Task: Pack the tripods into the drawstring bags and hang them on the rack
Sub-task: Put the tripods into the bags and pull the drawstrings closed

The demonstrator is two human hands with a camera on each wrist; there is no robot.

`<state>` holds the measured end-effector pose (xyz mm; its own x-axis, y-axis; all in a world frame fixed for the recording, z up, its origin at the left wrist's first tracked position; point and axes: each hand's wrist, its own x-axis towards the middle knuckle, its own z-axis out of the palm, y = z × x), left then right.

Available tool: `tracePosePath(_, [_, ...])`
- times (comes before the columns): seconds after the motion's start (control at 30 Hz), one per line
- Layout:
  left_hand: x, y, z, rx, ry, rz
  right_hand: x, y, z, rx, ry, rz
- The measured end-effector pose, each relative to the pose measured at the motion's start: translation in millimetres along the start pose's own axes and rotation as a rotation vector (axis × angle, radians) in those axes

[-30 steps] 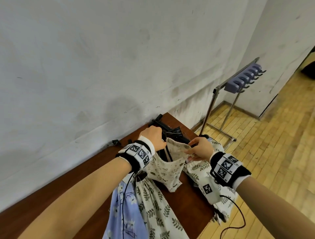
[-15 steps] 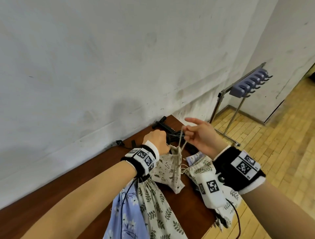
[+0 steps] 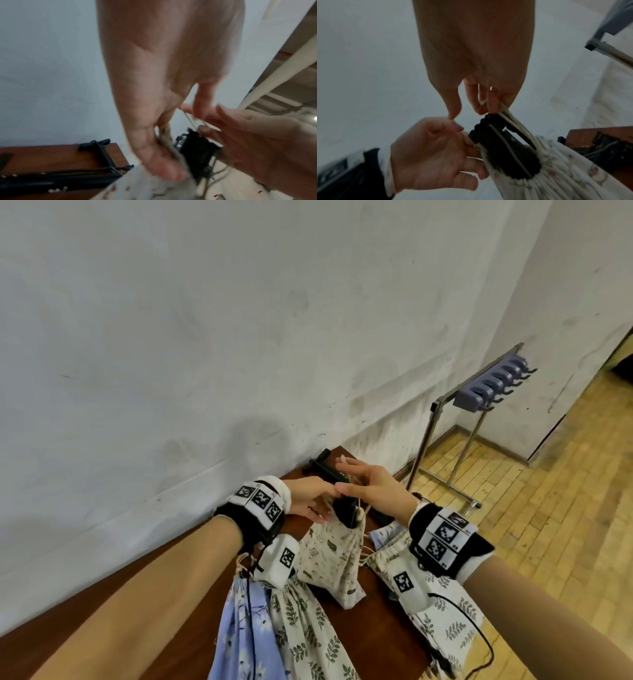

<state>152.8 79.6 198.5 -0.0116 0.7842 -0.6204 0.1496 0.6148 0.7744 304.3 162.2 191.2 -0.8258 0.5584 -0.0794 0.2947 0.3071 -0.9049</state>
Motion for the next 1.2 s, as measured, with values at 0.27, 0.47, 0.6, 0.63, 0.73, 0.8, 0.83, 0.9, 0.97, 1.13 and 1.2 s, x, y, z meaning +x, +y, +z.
tracePosePath(0.27, [13, -33, -22, 0.423, 0.314, -0.007, 8, 7, 10, -0.337, 0.043, -0.028])
tracePosePath(0.47, [16, -38, -24, 0.524, 0.347, -0.076, 8, 8, 16, -0.358, 0.047, -0.046])
tracePosePath(0.6, [17, -44, -29, 0.694, 0.556, -0.112, 9, 11, 17, -0.312, 0.058, -0.043])
tracePosePath(0.63, [17, -45, -31, 0.728, 0.582, -0.119, 9, 12, 17, -0.308, 0.059, -0.043])
tracePosePath(0.73, [13, -45, -38, 0.678, 0.621, -0.130, 11, 12, 17, -0.305, 0.042, -0.045])
tracePosePath(0.8, [11, -45, -42, 0.489, 0.592, -0.104, 13, 13, 15, -0.276, 0.024, -0.041])
tracePosePath(0.83, [10, -45, -43, 0.400, 0.570, -0.107, 14, 12, 14, -0.263, 0.016, -0.037])
tracePosePath(0.9, [10, -46, -41, 0.211, 0.495, -0.146, 16, 13, 13, -0.254, 0.013, -0.031])
tracePosePath(0.97, [10, -46, -36, 0.076, 0.438, -0.167, 16, 13, 13, -0.259, 0.011, -0.029])
tracePosePath(1.13, [11, -52, -24, 0.376, 0.538, -0.092, 13, 11, 15, -0.258, 0.011, -0.034])
tracePosePath(1.2, [12, -49, -22, 0.454, 0.604, -0.060, 12, 10, 17, -0.301, 0.011, -0.043])
